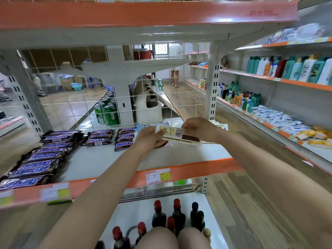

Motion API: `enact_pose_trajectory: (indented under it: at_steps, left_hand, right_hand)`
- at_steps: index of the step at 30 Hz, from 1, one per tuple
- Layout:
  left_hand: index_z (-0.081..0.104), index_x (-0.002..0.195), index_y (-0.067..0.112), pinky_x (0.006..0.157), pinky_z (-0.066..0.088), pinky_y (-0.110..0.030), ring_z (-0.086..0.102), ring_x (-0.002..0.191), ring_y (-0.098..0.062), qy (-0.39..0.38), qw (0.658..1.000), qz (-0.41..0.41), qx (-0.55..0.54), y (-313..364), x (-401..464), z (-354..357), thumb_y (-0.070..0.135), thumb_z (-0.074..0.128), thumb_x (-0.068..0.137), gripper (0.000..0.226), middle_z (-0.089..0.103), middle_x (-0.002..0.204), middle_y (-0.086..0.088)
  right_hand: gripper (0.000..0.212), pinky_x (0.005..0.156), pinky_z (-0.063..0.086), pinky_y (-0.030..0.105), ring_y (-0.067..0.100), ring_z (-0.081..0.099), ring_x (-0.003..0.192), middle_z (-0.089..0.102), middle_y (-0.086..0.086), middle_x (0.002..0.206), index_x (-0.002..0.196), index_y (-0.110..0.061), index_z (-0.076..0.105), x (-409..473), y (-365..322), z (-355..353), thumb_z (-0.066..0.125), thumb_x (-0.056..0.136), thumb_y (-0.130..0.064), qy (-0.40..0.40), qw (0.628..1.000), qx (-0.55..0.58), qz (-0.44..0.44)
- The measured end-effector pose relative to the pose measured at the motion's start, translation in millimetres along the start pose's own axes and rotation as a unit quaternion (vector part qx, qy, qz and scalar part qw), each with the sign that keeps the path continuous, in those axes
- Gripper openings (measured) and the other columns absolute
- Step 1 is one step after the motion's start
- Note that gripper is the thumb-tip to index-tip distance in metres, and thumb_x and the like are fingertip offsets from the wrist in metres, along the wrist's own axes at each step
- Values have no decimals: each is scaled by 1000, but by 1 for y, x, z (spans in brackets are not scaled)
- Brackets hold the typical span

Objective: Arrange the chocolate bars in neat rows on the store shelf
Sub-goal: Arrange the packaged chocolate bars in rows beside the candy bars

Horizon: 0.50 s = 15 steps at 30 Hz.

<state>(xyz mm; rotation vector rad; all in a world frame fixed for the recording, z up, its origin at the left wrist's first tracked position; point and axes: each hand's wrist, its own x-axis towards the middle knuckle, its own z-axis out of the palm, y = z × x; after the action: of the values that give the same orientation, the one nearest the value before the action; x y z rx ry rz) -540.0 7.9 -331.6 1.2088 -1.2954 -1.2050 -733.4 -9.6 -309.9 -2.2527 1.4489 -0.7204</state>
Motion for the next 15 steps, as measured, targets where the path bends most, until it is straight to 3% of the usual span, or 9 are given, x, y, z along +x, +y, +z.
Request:
enact_pose_trajectory:
  at_steps: [2,4,6,9,12,15]
  left_hand:
    - [61,98,3,80,55,-22,66,83,-17,15,999,0,-35,-2,-7,-17,10,56,92,11,66,107,-14]
    - [60,100,0,83,55,-25,65,81,-17,37,997,-4,-69,-1,-14,-33,9,57,91,13,67,99,-11]
    - [57,86,5,82,54,-26,61,77,-17,57,994,-6,-97,2,-22,-46,6,57,91,5,64,87,-5]
    - [52,77,12,88,51,-33,58,74,-17,72,990,-4,-121,3,-30,-58,3,56,90,16,60,82,-4]
    - [56,81,10,83,54,-28,60,73,-17,69,991,-4,-113,-1,-33,-68,5,57,90,10,63,82,-4]
    - [60,92,5,74,57,-22,63,75,-17,52,993,-5,-110,-4,-32,-78,7,58,90,4,65,88,-6]
  right_hand:
    - [13,81,43,25,14,57,88,63,-3,93,94,-16,65,-5,-11,1,60,91,-27,18,997,71,23]
    - [22,80,43,27,15,58,88,63,1,94,101,-9,65,-9,-18,1,58,92,-28,29,990,123,56]
    - [20,73,44,26,17,61,86,64,-1,87,96,-11,64,-10,-23,2,58,92,-30,26,980,180,84]
    - [16,75,45,27,17,63,84,65,-4,84,94,-16,61,-10,-30,9,59,91,-32,-4,965,240,105]
    - [17,80,48,28,12,63,78,65,-3,84,101,-14,62,-9,-43,16,59,91,-27,-43,976,192,95]
    - [15,74,47,22,8,60,70,66,2,78,100,-12,66,-8,-54,21,61,90,-22,-52,988,126,77]
